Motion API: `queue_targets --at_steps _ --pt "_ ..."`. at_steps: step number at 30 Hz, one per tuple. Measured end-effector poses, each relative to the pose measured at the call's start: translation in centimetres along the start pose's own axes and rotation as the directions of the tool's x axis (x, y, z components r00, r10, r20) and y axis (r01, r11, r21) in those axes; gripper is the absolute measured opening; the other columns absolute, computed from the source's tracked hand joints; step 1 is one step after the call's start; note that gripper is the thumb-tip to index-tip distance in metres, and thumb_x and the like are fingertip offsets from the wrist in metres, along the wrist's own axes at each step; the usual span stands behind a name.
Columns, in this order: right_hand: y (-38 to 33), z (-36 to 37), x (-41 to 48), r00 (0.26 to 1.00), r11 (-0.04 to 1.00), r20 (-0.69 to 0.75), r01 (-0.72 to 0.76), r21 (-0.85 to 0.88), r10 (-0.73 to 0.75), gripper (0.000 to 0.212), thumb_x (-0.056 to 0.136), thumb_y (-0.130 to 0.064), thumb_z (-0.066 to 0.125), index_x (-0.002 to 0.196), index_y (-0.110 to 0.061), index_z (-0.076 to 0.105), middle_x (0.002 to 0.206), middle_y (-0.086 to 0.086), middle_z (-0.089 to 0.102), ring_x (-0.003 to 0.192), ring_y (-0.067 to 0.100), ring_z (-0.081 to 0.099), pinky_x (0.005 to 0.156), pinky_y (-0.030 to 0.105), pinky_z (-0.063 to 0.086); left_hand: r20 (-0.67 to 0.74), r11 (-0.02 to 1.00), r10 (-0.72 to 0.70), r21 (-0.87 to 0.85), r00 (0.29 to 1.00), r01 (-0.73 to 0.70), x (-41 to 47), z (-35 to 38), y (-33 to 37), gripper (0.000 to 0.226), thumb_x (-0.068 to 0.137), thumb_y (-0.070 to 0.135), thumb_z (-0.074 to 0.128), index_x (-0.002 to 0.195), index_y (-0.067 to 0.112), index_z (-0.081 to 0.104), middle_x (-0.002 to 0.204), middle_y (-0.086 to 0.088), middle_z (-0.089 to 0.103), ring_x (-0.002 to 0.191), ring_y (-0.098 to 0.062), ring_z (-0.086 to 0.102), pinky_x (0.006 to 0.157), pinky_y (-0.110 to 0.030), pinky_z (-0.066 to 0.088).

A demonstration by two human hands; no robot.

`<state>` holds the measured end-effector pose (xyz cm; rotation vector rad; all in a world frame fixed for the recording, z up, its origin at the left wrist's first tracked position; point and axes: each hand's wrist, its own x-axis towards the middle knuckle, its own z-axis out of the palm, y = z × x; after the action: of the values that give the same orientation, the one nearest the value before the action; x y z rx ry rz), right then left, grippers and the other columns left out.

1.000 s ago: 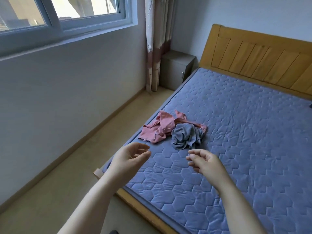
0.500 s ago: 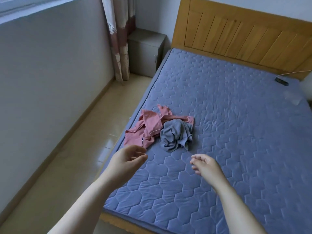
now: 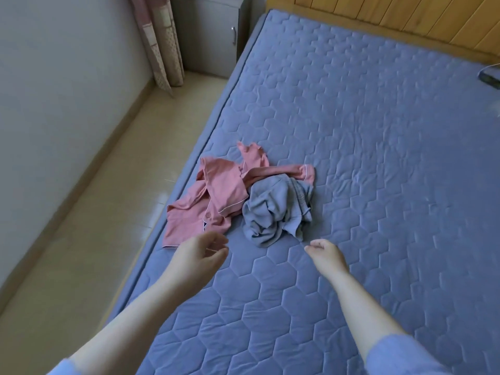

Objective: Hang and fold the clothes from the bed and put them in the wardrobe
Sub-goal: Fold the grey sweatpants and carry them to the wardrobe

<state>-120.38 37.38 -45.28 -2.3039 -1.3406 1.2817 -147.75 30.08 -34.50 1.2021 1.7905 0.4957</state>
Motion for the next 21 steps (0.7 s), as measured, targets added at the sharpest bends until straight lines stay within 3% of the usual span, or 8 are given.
queue_targets --at_steps 2,4,6,8,10,13,18,21 --pt "0.2 1.4 3.0 1.0 1.0 -0.008 -0.018 -0.023 0.018 0.026 0.092 -0.021 0.061 0.111 -0.003 0.066 0.11 0.013 0.068 0.106 0.028 0.06 0.078 0.027 0.039 0.014 1.0 0.005 0.015 1.0 -0.005 3.4 1.5 -0.7 0.011 0.089 0.016 0.06 0.096 0.023 0.064 0.087 0.011 0.066 0.058 0.013 0.053 0.052 -0.006 0.037" --pt "0.4 2.9 5.9 1.0 0.997 -0.015 -0.026 -0.072 0.025 0.021 0.091 -0.018 0.06 0.082 0.0 0.064 0.081 0.024 0.058 0.082 0.036 0.056 0.065 0.03 0.031 0.041 1.0 0.003 0.017 0.999 -0.003 5.9 3.0 -1.6 0.011 0.09 0.017 0.06 0.098 0.021 0.065 0.09 0.011 0.067 0.066 0.009 0.057 0.053 -0.006 0.037" --pt "0.7 4.4 8.4 0.998 0.992 -0.044 -0.054 -0.11 0.05 0.035 0.09 -0.017 0.057 0.06 -0.01 0.04 0.064 0.014 0.033 0.064 0.028 0.035 0.058 0.031 0.021 0.058 1.0 0.0 -0.002 0.998 0.0 7.8 4.3 -2.6 0.012 0.09 0.018 0.061 0.099 0.022 0.066 0.093 0.009 0.07 0.076 -0.001 0.064 0.058 -0.006 0.041" --pt "0.8 5.8 10.6 0.991 0.989 -0.088 -0.106 -0.107 0.097 0.044 0.09 -0.023 0.058 0.057 -0.015 0.03 0.059 0.003 0.03 0.06 0.024 0.031 0.051 0.031 0.019 0.067 1.0 0.006 -0.012 0.998 -0.005 9.2 5.3 -3.5 0.01 0.09 0.02 0.062 0.097 0.026 0.066 0.092 0.01 0.071 0.081 -0.001 0.065 0.062 -0.006 0.043" --pt "0.6 6.9 12.5 0.978 0.984 -0.146 -0.161 -0.08 0.149 0.042 0.088 -0.029 0.061 0.059 -0.014 0.035 0.06 0.002 0.037 0.064 0.025 0.038 0.049 0.03 0.024 0.074 1.0 0.008 -0.016 0.997 -0.007 10.4 5.9 -4.3 0.009 0.089 0.021 0.063 0.095 0.027 0.066 0.091 0.011 0.071 0.081 0.0 0.065 0.065 -0.008 0.045" --pt "0.4 7.8 15.1 0.967 0.983 -0.178 -0.185 -0.001 0.182 0.033 0.087 -0.031 0.064 0.068 -0.009 0.049 0.072 0.006 0.052 0.071 0.028 0.049 0.058 0.029 0.035 0.08 0.999 -0.008 -0.035 0.997 0.011 12.0 6.6 -5.2 0.008 0.09 0.018 0.063 0.093 0.026 0.065 0.089 0.007 0.072 0.078 -0.009 0.067 0.062 -0.016 0.049" --pt "0.6 8.2 17.3 0.986 0.994 -0.126 -0.107 0.01 0.108 0.041 0.092 -0.017 0.058 0.057 -0.014 0.038 0.053 0.003 0.033 0.051 0.017 0.029 0.047 0.028 0.02 0.109 0.999 -0.023 -0.029 0.994 0.026 13.1 7.3 -6.0 0.012 0.089 0.015 0.061 0.091 0.025 0.065 0.088 0.003 0.073 0.078 -0.014 0.068 0.066 -0.02 0.051" --pt "0.8 7.8 16.0 0.988 0.996 -0.145 -0.043 0.079 0.054 0.028 0.091 -0.011 0.055 0.063 -0.011 0.051 0.056 0.003 0.044 0.057 0.019 0.039 0.049 0.027 0.028 0.128 0.999 -0.037 -0.025 0.991 0.041 12.9 7.1 -5.7 0.012 0.089 0.014 0.061 0.092 0.026 0.065 0.089 0.005 0.073 0.079 -0.014 0.068 0.067 -0.019 0.051"
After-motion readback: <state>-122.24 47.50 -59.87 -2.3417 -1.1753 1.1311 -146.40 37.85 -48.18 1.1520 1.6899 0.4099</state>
